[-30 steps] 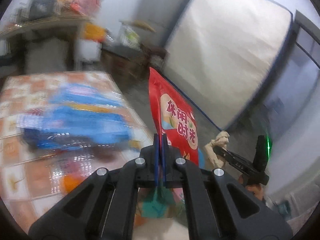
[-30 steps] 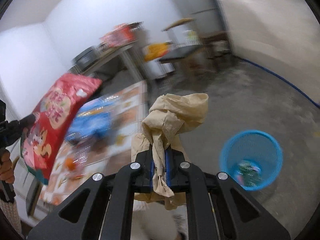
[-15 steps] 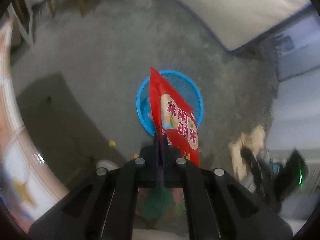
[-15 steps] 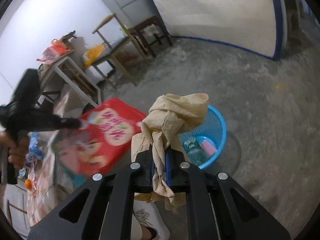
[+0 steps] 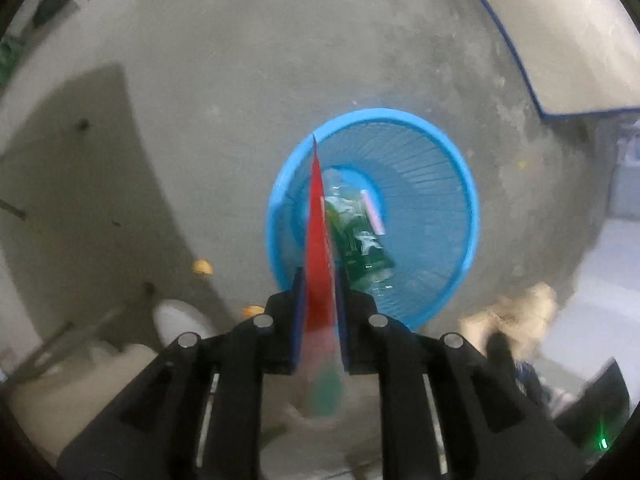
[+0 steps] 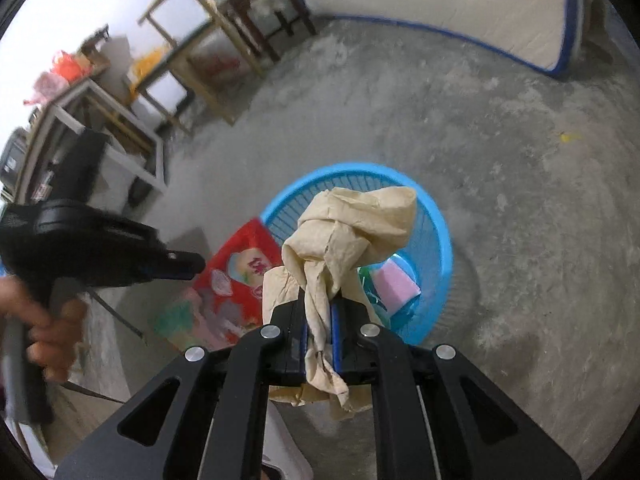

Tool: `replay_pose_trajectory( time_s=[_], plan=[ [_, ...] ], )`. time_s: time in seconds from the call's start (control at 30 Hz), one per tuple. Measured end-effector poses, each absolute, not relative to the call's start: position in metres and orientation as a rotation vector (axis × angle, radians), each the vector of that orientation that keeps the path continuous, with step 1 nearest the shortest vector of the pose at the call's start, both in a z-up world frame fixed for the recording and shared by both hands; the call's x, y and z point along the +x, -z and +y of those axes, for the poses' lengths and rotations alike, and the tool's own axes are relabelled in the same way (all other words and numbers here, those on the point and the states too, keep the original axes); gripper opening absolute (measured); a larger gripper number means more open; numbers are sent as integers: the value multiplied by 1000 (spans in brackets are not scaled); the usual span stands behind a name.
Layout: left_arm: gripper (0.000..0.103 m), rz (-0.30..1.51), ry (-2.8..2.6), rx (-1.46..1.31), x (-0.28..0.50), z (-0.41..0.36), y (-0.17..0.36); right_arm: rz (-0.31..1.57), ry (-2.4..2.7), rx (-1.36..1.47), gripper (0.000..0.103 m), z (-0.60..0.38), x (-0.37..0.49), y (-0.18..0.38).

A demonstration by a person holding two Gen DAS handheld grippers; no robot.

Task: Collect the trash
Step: 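Carry the red bag and beige cloth to the blue wastebasket, then open both tools to drop the red bag and beige cloth into the basket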

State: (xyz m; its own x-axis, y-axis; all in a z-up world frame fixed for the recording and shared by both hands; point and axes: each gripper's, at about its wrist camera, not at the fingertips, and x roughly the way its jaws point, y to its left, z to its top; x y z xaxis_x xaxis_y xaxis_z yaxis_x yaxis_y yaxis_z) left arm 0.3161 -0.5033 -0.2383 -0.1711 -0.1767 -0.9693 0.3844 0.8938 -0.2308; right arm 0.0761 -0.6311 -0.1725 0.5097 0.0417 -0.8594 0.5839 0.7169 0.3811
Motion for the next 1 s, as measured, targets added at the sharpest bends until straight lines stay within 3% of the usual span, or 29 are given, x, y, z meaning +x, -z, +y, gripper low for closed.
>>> replay_pose_trajectory(
  time_s=[0.1, 0.3, 0.57, 0.73, 0.8, 0.87, 1.0],
  plan=[
    [28, 1663, 527, 109, 315, -499, 235, 1072, 346, 698, 9, -641, 101, 197],
    [38, 1636, 529, 14, 324, -486, 202, 1199, 322, 647, 9, -649, 143, 240],
    [46, 1553, 632, -41, 321, -458, 118, 1306, 314, 650, 9, -654, 174, 286],
    [57, 1467, 743, -17, 299, -424, 55, 1367, 357, 618, 12, -658, 186, 313],
    [62, 1428, 786, -13, 288, -404, 29, 1386, 367, 603, 26, -661, 191, 319],
    [64, 1403, 811, -26, 279, -383, 11, 1401, 373, 597, 53, -663, 196, 321],
    [68, 1315, 842, -48, 259, -332, -23, 1367, 374, 582, 63, -669, 196, 311]
  ],
)
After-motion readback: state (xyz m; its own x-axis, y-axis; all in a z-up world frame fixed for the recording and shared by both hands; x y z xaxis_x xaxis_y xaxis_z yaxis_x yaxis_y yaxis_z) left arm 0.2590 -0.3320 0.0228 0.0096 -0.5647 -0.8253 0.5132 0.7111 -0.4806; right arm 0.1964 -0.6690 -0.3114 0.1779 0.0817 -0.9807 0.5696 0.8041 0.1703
